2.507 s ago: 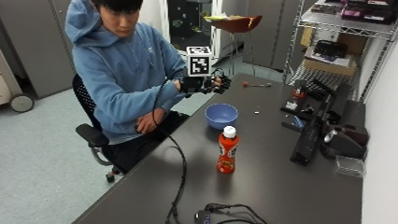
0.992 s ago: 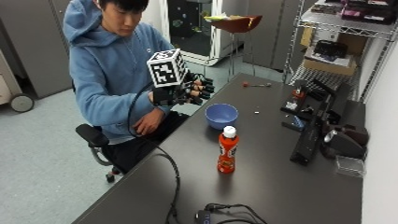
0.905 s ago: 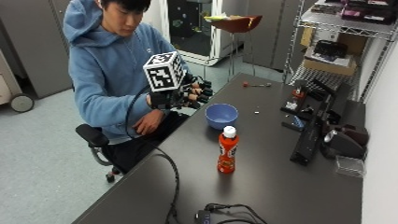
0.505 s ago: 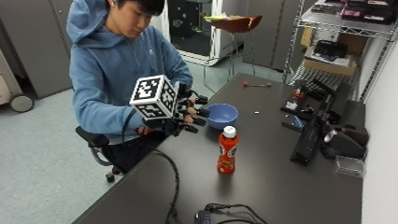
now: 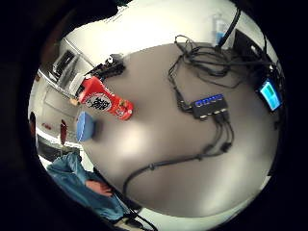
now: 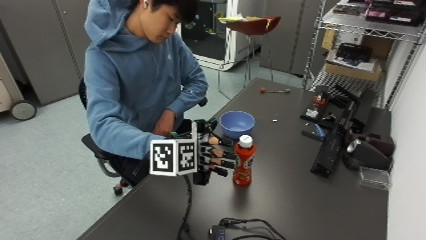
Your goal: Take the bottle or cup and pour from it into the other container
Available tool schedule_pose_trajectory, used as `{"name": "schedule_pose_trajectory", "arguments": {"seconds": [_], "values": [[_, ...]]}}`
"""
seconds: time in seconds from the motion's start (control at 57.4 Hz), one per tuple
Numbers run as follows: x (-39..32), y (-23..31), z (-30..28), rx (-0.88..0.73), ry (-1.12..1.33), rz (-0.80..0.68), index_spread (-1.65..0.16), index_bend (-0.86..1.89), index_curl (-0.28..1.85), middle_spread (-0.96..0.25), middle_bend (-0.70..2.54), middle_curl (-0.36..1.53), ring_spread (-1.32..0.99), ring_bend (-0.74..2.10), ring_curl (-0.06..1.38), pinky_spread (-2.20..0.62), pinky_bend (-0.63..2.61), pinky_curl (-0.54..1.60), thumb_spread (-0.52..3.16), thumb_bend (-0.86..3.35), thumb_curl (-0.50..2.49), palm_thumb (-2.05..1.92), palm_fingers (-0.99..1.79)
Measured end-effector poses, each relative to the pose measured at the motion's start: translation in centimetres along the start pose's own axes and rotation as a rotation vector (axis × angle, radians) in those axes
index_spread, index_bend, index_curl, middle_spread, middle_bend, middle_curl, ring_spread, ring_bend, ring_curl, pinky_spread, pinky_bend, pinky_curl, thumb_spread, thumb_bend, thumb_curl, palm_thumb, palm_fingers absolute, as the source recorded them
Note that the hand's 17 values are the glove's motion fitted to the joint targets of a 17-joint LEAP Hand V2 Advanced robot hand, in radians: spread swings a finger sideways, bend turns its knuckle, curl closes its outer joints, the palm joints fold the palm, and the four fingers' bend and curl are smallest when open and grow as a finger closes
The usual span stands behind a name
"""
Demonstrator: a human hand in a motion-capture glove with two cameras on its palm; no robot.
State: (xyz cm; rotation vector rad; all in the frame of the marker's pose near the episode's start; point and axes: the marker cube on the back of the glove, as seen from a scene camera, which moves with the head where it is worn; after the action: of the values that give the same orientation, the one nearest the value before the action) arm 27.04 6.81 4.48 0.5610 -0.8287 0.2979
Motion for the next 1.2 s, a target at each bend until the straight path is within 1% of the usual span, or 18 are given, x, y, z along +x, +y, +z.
{"name": "schedule_pose_trajectory", "arguments": {"seconds": [0.226, 0.54, 0.818, 1.027, 1.132, 1.201], "values": [[2.9, -0.6, 4.5, -0.031, -0.146, 0.059, -0.33, 0.13, 0.21, 0.10, 0.19, 0.31, 0.12, 0.45, 0.29, 0.25, 0.50, 0.35, 0.91, -0.03, 0.39, 0.62, 0.12], [4.3, -0.8, 11.1, -0.082, -0.297, 0.056, -0.35, 0.10, 0.18, 0.10, 0.20, 0.32, 0.12, 0.48, 0.30, 0.24, 0.54, 0.36, 0.89, -0.04, 0.37, 0.58, 0.08], [4.2, -1.4, 13.9, -0.109, -0.333, 0.057, -0.35, 0.10, 0.15, 0.11, 0.20, 0.32, 0.13, 0.52, 0.31, 0.24, 0.59, 0.37, 0.87, -0.03, 0.36, 0.58, 0.04], [3.6, -2.1, 15.3, -0.070, -0.380, 0.054, -0.35, 0.10, 0.14, 0.14, 0.20, 0.33, 0.15, 0.57, 0.31, 0.24, 0.60, 0.36, 0.85, -0.03, 0.37, 0.62, 0.06], [3.4, -2.3, 15.7, -0.001, -0.413, 0.057, -0.33, 0.08, 0.13, 0.14, 0.27, 0.34, 0.16, 0.62, 0.32, 0.23, 0.58, 0.35, 0.82, -0.01, 0.38, 0.68, 0.17], [3.4, -2.5, 15.8, 0.045, -0.421, 0.066, -0.29, 0.08, 0.12, 0.12, 0.36, 0.37, 0.12, 0.67, 0.32, 0.22, 0.56, 0.33, 0.81, 0.03, 0.40, 0.82, 0.40]]}}
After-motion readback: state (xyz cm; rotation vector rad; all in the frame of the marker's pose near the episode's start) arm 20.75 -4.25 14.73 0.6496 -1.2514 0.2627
